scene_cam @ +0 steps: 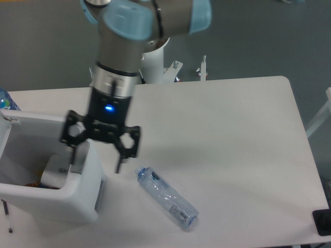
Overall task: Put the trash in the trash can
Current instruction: 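Move the gripper back over the clear plastic bottle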
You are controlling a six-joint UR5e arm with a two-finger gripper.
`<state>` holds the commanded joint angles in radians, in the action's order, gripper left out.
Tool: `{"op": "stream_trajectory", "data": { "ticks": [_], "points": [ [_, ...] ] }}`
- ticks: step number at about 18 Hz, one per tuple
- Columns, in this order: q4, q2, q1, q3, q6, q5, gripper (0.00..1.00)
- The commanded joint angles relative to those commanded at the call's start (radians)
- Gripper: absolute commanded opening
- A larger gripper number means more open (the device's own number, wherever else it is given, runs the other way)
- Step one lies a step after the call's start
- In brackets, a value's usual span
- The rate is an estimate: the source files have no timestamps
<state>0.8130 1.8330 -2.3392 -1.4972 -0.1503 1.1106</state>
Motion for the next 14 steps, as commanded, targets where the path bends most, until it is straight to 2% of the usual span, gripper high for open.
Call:
{"op": "stream_trajectory", "data": {
  "ticks": [4, 8, 11, 14],
  "points": [
    [0.002, 0.06, -0.029, 0.0, 0.006, 0.006, 0.98],
    [0.009, 0.094, -0.08, 0.003, 0.006, 0.011, 0.98],
    [0.069, 0.124, -0.095, 0.015, 0.006, 0.017, 0.98],
    [0.147, 0.207, -0.095, 0.078, 0.006, 0.096, 0.98]
  ]
}}
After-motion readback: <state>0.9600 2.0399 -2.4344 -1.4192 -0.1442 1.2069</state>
